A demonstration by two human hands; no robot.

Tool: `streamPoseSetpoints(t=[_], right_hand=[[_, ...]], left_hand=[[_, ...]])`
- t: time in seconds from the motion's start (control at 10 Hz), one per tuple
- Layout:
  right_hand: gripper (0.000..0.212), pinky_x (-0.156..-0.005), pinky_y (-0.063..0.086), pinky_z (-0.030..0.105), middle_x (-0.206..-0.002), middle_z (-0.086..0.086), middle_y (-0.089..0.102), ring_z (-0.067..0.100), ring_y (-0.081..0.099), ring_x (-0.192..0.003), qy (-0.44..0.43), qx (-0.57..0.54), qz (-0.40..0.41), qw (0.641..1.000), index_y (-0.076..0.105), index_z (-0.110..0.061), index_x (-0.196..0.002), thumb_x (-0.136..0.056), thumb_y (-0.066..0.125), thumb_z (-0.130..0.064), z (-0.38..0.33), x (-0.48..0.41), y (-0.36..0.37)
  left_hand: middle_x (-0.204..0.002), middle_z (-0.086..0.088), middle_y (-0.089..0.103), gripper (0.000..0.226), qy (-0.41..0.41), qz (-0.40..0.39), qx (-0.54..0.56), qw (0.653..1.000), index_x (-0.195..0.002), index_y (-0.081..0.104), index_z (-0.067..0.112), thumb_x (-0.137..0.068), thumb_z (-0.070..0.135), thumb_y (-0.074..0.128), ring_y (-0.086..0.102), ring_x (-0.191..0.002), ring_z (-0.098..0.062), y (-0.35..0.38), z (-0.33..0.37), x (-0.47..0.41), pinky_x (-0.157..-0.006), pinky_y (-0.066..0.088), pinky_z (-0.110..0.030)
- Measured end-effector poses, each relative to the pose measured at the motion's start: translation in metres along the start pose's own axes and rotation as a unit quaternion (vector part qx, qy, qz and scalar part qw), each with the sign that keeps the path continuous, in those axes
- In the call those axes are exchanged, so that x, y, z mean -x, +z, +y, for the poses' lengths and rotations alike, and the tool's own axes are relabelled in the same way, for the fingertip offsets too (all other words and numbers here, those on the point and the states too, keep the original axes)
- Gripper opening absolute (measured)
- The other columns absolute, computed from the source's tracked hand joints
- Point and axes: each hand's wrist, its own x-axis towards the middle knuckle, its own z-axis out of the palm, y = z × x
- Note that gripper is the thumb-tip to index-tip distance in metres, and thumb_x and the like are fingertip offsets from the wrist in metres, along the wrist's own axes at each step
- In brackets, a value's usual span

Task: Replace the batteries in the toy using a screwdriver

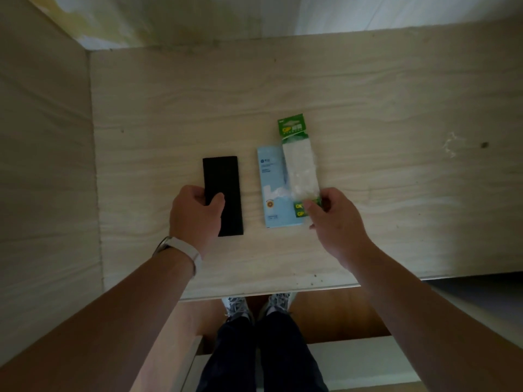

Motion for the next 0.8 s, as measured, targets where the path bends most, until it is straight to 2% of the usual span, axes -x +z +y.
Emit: streamPoseSetpoints(t=[0.1,0.2,0.3,0.4,0.5,0.6,0.7,0.8], right_hand=[[0.013,-0.074,0.056,0.052,-0.079,-0.002,0.065,0.023,0.068,-0.070,0.008,-0.013,0.034,0.999,0.055,-0.017,-0.103,-0.094,0.061,-0.024,0.009,-0.006,-0.012],[0.020,-0.069,0.057,0.046,-0.082,-0.003,0.064,0.022,0.066,-0.073,0.020,0.007,0.036,0.999,0.051,-0.021,-0.107,-0.092,0.063,-0.027,0.021,-0.008,-0.018],[0.022,-0.054,0.042,0.026,-0.078,-0.004,0.062,0.013,0.060,-0.069,0.003,0.086,0.052,0.995,0.051,-0.019,-0.103,-0.091,0.062,-0.033,0.028,-0.009,-0.020],[0.024,-0.055,0.036,0.027,-0.083,-0.001,0.061,0.013,0.055,-0.068,-0.016,0.148,0.075,0.986,0.052,-0.017,-0.100,-0.089,0.062,-0.036,0.032,-0.012,-0.022],[0.029,-0.066,0.037,0.028,-0.094,0.002,0.060,0.017,0.055,-0.080,-0.013,0.159,0.078,0.984,0.055,-0.014,-0.106,-0.089,0.060,-0.037,0.035,-0.014,-0.023],[0.030,-0.072,0.042,0.029,-0.102,0.004,0.061,0.017,0.058,-0.088,-0.020,0.155,0.067,0.985,0.056,-0.013,-0.109,-0.092,0.057,-0.038,0.029,-0.008,-0.031],[0.032,-0.079,0.044,0.029,-0.109,0.003,0.060,0.016,0.058,-0.095,-0.053,0.169,0.059,0.982,0.056,-0.013,-0.116,-0.096,0.053,-0.038,0.021,0.006,-0.043],[0.033,-0.086,0.048,0.033,-0.114,0.003,0.059,0.019,0.059,-0.101,-0.095,0.169,0.043,0.980,0.058,-0.015,-0.121,-0.096,0.054,-0.035,0.007,0.025,-0.054]], left_hand=[[-0.084,0.005,0.058,0.025,-0.005,-0.001,0.003,1.000,-0.102,0.054,0.016,-0.089,0.030,0.070,0.056,-0.071,-0.008,0.000,0.003,-0.001,-0.054,0.038,-0.021],[-0.083,0.006,0.057,0.025,0.010,-0.004,-0.003,1.000,-0.104,0.054,0.014,-0.091,0.029,0.069,0.052,-0.068,-0.002,0.000,0.003,0.000,-0.052,0.035,-0.017],[-0.091,0.000,0.060,0.023,0.062,-0.017,-0.018,0.998,-0.103,0.053,0.015,-0.093,0.030,0.068,0.055,-0.071,-0.007,-0.002,-0.002,0.002,-0.055,0.037,-0.016],[-0.095,-0.003,0.062,0.023,0.074,-0.014,-0.029,0.997,-0.103,0.054,0.015,-0.092,0.030,0.068,0.058,-0.079,-0.015,-0.002,-0.005,0.002,-0.057,0.038,-0.016],[-0.097,-0.006,0.065,0.023,0.060,-0.007,-0.026,0.998,-0.105,0.057,0.012,-0.092,0.027,0.069,0.059,-0.082,-0.019,-0.002,-0.003,0.002,-0.061,0.041,-0.021],[-0.098,-0.010,0.066,0.024,0.047,-0.011,-0.035,0.998,-0.109,0.058,0.010,-0.091,0.023,0.068,0.061,-0.086,-0.023,-0.007,0.002,0.005,-0.073,0.047,-0.032],[-0.100,-0.010,0.063,0.024,0.065,-0.011,-0.041,0.997,-0.111,0.058,0.011,-0.091,0.023,0.066,0.061,-0.090,-0.025,-0.019,0.009,0.012,-0.076,0.048,-0.034],[-0.112,-0.010,0.060,0.029,0.129,-0.018,-0.094,0.987,-0.118,0.059,0.010,-0.093,0.022,0.065,0.060,-0.098,-0.025,-0.034,0.019,0.030,-0.081,0.045,-0.032]])
